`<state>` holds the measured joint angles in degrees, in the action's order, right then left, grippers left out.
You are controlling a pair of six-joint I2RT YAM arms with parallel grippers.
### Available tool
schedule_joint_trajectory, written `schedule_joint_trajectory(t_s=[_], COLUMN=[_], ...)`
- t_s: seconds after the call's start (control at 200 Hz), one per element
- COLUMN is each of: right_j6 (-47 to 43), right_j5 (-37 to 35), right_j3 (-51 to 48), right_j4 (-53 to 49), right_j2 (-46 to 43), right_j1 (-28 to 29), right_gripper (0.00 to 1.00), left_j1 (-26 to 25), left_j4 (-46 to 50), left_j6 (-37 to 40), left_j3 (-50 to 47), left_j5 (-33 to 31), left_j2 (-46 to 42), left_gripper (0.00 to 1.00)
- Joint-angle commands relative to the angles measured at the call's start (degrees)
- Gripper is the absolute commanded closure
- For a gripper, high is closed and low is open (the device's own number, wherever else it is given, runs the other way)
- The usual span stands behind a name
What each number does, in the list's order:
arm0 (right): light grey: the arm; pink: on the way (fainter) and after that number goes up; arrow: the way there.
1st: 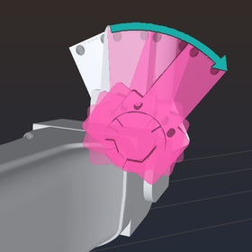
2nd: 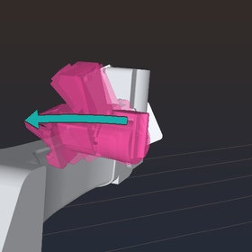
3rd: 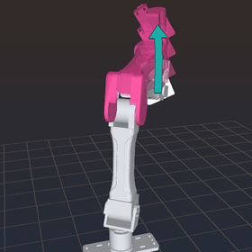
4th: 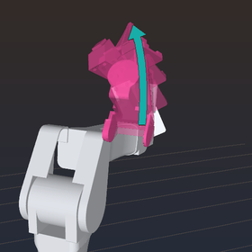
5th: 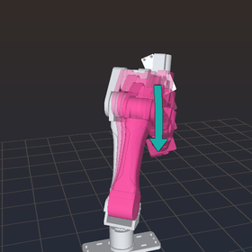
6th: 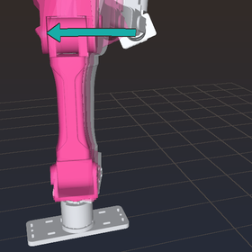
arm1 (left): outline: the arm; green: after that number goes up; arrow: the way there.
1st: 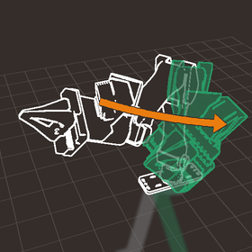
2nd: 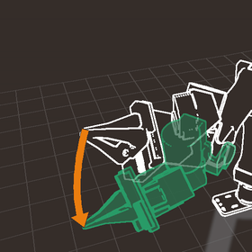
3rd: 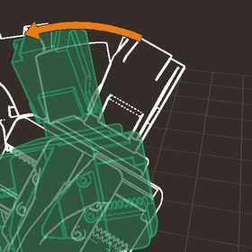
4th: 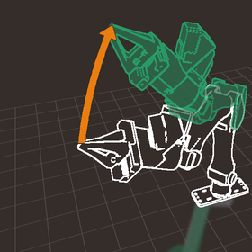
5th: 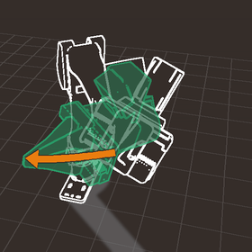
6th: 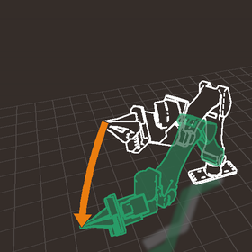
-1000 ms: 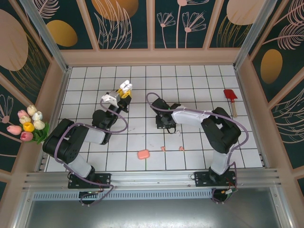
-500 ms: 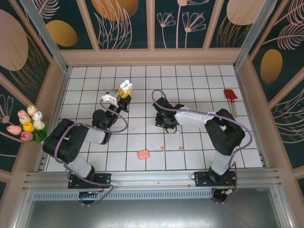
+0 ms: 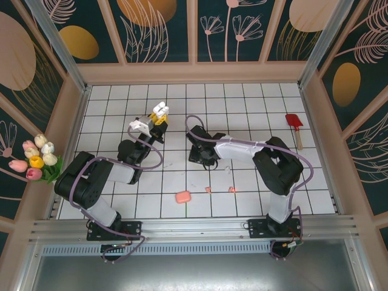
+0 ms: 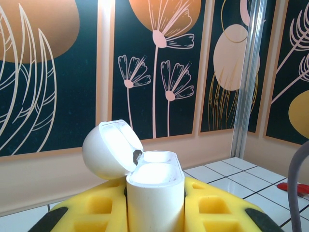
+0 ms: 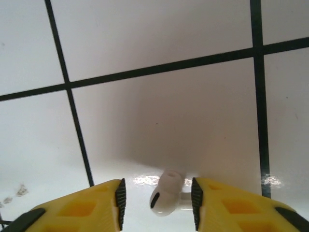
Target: Insert wireless bluetooth earbuds into charging case
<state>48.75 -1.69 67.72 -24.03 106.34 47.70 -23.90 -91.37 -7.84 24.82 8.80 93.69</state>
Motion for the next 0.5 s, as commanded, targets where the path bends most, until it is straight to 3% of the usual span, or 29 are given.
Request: schedule_joint_trajectory(t_s=[0.0,0.17,0.28,0.495], right_j6=[-5.73,-26.02,-39.64,-44.05], right_j5=[-3.14,-3.17,-1.76,2.82], right_j3=[3.53,6.77,3.88,0.83], right_j4=[-4.97,-8.93,-7.90,-5.00], right_j2=[-0.86,-1.29,-3.35,-4.45], right_j1=[0.29,0.20,0.11,-2.87], right_gripper=[0.51,0.49,0.49,0.48], left_j1=[0.17,0.17,0.17,0.17], left_j4=[-9.16,-8.75,-8.76,-8.47], left_j6=[-0.78,-0.34,-0.51,-0.60], left_j3=[0.76,0.50,0.51,0.67], left_j5=[0.87,0.78,1.04,0.96], left_j2=[-0.42,-1.04,-1.10,-1.40], left_gripper=[1.00,1.00,1.00,1.00])
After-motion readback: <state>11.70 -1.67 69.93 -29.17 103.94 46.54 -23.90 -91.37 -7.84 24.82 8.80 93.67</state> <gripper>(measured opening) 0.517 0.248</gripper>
